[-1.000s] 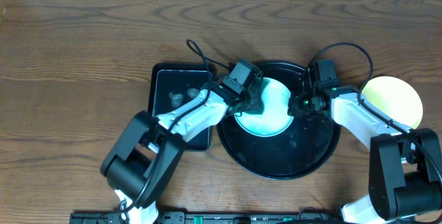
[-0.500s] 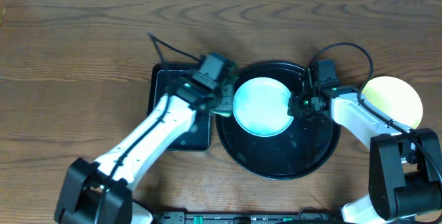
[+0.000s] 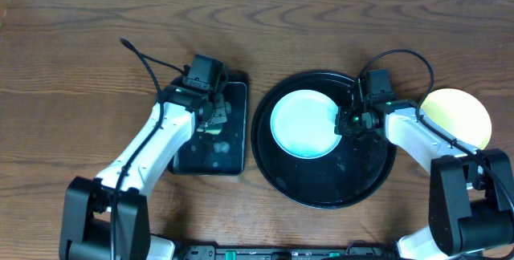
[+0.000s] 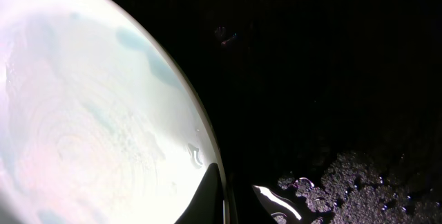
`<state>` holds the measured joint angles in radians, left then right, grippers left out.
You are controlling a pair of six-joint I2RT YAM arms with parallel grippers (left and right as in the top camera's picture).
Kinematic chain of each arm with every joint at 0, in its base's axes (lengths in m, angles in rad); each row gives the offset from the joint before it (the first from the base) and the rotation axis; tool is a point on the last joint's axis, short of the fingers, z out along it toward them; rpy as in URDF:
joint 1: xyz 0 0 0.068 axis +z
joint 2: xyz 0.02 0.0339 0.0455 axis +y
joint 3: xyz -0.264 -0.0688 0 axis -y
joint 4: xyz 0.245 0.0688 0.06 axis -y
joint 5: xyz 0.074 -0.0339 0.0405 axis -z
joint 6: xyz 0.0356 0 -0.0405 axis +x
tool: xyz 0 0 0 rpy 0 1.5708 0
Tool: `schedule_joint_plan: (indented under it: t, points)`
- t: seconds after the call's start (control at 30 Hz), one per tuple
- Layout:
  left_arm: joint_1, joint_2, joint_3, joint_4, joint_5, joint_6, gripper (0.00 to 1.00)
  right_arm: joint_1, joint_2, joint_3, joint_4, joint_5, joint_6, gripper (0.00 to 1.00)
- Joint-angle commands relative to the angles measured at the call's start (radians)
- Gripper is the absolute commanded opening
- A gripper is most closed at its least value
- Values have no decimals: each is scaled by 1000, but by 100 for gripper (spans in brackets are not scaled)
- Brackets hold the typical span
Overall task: Clean dirty plates on tray and stack at the side
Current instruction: 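Move the sponge back to the black rectangular tray with the left gripper, then wipe the sponge on the black rectangular tray with the left gripper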
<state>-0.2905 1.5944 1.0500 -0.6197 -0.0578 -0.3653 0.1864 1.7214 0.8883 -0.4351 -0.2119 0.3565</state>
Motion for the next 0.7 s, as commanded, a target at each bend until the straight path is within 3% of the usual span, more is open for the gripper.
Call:
schedule_joint_plan:
  t: [0.0,0.27,0.3,0.4,0.43,0.67]
  points:
    - [20,43,-13,9,-22,13,8,5,18,-7,-10,58,5,1]
    - [19,161,-13,36,42,42,8,5,18,-7,-10,58,5,1]
    - [19,169,-13,34,49,51,13,5,18,-7,-10,58,5,1]
    - [19,189,-13,13,49,51,45,5,18,-7,-10,58,5,1]
    - [19,190,-13,6,49,51,49,5,18,-7,-10,58,5,1]
    - [19,172,-8,-58,50,50,46,5,18,-7,-10,58,5,1]
